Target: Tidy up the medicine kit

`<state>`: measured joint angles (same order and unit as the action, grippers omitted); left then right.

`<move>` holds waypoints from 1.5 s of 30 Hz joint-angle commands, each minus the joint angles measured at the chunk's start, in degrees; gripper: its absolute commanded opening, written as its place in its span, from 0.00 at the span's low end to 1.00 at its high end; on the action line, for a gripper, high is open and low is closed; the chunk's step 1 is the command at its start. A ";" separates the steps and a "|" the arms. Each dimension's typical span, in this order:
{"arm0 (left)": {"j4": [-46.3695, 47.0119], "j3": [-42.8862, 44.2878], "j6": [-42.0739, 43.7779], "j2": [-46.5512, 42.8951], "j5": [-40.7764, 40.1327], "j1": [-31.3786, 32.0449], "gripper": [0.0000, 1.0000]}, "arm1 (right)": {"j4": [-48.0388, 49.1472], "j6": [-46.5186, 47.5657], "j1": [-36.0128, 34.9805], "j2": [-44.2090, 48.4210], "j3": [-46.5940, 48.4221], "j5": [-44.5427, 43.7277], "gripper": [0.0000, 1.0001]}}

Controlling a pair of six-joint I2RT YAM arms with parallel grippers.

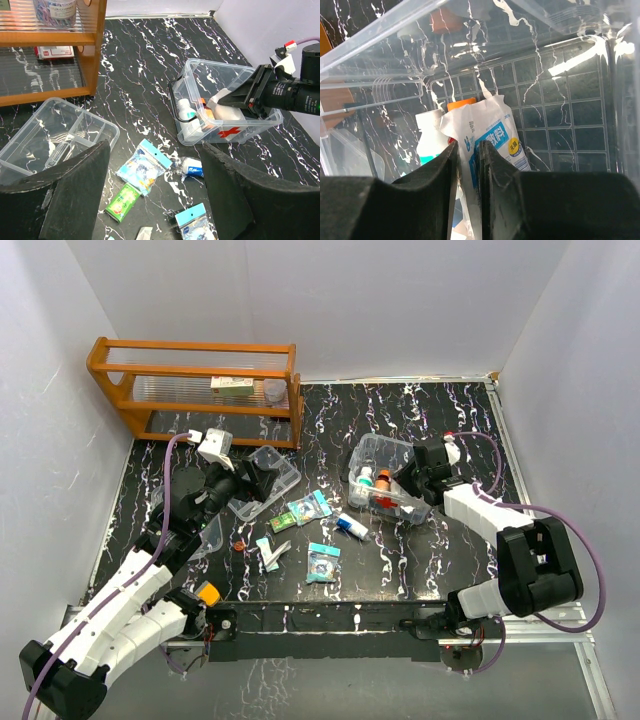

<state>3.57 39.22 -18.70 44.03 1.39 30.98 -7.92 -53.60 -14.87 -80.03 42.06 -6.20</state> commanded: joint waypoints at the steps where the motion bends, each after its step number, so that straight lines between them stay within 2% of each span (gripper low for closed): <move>1: 0.65 -0.80 -0.46 -0.88 -0.56 0.09 0.72 | -1.45 -4.18 0.11 2.21 1.16 -2.27 0.19; 6: 0.83 -0.82 -0.65 -0.80 -0.47 0.09 0.72 | -5.24 -6.24 0.11 1.69 2.51 -1.34 0.22; 11: 0.82 -0.88 -0.73 -0.87 -0.38 0.12 0.72 | -9.89 -2.42 0.11 0.97 4.98 -6.66 0.41; 14: 0.74 -0.90 -0.60 -0.96 -0.49 0.13 0.72 | -11.95 1.38 0.13 1.26 6.21 -9.43 0.47; 22: 1.17 -1.08 -0.86 -0.79 -0.20 0.08 0.72 | -15.59 9.72 0.10 1.44 8.87 -11.12 0.47; 28: 1.09 -1.07 -0.85 -0.70 -0.25 0.11 0.72 | -17.88 14.30 0.11 -0.64 11.34 -6.14 0.37; 33: 1.00 -1.15 -0.81 -0.83 -0.38 0.12 0.72 | -18.42 16.81 0.28 0.12 12.77 -1.78 0.19; 37: 1.17 -1.16 -0.90 -0.89 -0.16 0.14 0.72 | -14.77 15.74 2.42 2.25 11.40 6.31 0.07; 45: 1.05 -0.89 -0.73 -0.70 0.72 0.11 0.73 | -7.52 11.50 8.03 3.47 7.25 20.55 0.00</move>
<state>3.77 38.35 -19.33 44.03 1.50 30.98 -21.50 -40.42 -9.02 -78.17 50.78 5.48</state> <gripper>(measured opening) 0.721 0.068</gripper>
